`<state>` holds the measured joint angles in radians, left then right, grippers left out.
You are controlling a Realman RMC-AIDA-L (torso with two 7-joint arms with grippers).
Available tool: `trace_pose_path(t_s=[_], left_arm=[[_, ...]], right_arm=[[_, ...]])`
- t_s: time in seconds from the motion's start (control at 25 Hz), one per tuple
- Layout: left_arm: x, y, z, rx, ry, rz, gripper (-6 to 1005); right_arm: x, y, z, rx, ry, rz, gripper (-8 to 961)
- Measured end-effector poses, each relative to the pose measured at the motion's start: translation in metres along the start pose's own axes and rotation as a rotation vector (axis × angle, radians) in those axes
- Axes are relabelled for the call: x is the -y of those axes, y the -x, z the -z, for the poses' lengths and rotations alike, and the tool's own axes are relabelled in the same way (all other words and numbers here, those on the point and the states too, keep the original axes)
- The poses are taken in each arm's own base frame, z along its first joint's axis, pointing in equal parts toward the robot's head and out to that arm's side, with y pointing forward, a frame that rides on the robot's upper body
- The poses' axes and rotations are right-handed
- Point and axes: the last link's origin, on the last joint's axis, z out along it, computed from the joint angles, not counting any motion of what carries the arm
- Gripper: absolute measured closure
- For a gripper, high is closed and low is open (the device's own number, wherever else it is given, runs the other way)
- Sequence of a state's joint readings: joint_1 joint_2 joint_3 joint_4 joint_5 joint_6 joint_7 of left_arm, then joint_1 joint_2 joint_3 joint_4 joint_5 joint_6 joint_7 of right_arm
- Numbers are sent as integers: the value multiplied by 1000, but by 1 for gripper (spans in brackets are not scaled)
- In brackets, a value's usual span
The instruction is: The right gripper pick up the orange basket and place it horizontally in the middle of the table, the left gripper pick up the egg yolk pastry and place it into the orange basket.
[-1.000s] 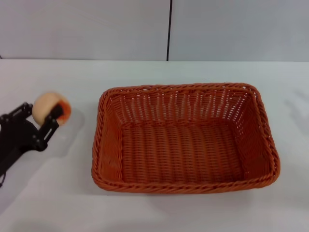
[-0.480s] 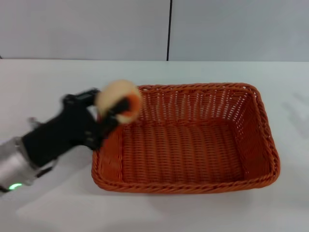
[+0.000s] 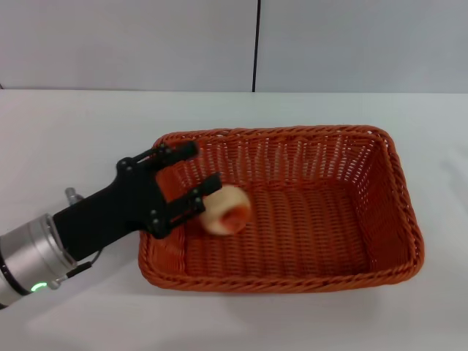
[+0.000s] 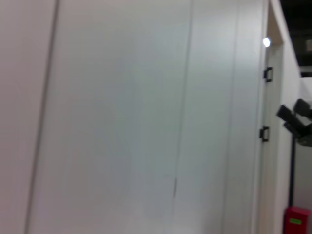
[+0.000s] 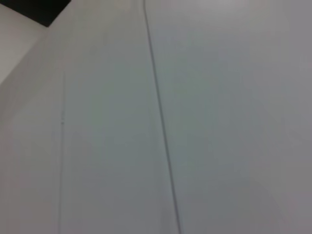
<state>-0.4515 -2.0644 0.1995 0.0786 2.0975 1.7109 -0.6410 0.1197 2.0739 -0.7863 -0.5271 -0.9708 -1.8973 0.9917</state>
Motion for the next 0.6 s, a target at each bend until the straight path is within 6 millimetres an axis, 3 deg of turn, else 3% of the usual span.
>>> trace_pose_path(t_s=[0.24,0.32,0.36,0.4,0.52,0.56,0.6], left_arm=[[5,1,16,7,-67,-13,303],[22,-4,71,-72,-402,-46,189],[23,-5,78,-83,-443,-50,189],[25,-6,101,-113,-576,-68,189],[25,-6,110,-123,-628,-80,189],[23,-6,128,-136,-732,-109,189],[22,-6,132,-139,-757,-115,189]], right_arm=[[14,2,16,12,-143,23,474],[23,1,25,5,-234,26,473],[27,-1,29,-1,-277,30,473],[33,-3,37,-20,-346,65,472],[35,-8,45,-31,-414,125,470],[36,-11,48,-34,-454,164,470],[37,-18,51,-39,-509,206,469]])
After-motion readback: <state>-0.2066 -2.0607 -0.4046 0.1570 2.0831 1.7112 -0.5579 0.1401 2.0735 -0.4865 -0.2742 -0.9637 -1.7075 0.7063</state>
